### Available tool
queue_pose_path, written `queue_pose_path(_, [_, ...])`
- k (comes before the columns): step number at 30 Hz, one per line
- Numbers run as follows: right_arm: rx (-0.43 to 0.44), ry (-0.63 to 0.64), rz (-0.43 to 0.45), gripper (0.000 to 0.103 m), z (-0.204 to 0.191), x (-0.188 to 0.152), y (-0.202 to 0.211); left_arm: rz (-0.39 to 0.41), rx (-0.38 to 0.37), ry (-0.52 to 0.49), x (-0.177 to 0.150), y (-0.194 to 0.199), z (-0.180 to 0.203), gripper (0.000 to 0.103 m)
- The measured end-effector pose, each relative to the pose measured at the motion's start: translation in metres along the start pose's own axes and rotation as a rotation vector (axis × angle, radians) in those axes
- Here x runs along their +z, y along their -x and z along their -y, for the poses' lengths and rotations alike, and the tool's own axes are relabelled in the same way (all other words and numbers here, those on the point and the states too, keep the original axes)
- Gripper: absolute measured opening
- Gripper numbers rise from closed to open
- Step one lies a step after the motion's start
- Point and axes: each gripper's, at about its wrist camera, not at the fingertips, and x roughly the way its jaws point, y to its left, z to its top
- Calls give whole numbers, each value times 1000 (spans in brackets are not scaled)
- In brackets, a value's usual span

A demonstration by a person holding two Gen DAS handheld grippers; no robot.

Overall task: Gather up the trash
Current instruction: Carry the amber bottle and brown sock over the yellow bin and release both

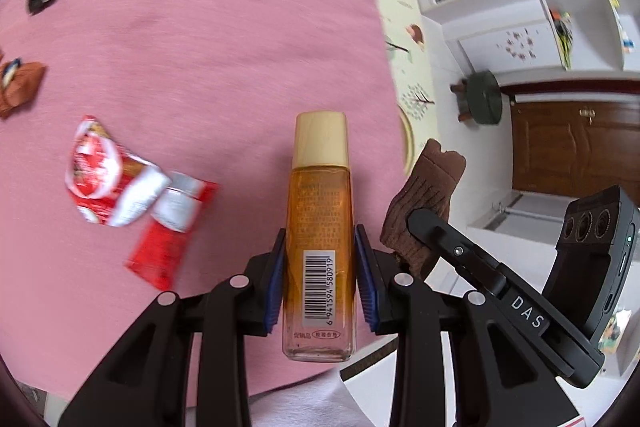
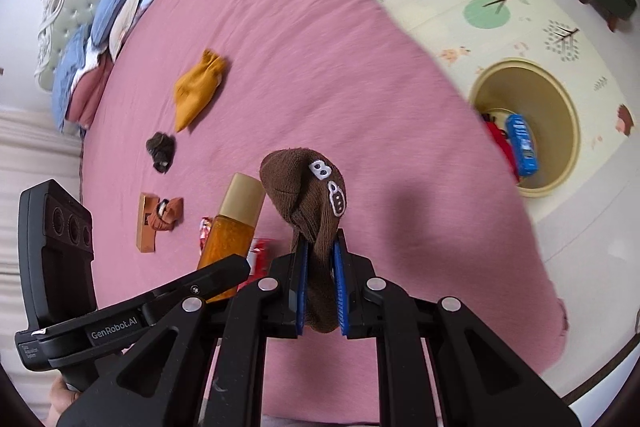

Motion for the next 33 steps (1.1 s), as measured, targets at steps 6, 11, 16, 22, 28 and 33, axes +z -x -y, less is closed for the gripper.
queue_pose_path(6, [-5,-59,38,12,48,-3,35,-36,-10,-54,-6,-29,53,32])
queue_pose_path(11, [-8,-121,58,12,93,1,58,-71,-21,-66,-5,-53,88,32])
queue_pose_path(16, [-17,-166,71,12,133,12,77,-98,-19,-94,-2,-77,120,32])
queue_pose_path(22, [-21,-221,89,12,172,29,90,-141,-8,-133,14,-110,161,32])
queue_pose_path(28, [-25,-272,105,12,205,49,95,-188,6,-161,33,-147,191,32])
queue_pose_path(33, [-30,-314,112,12,230,65,93,-223,14,-172,50,-173,209,32])
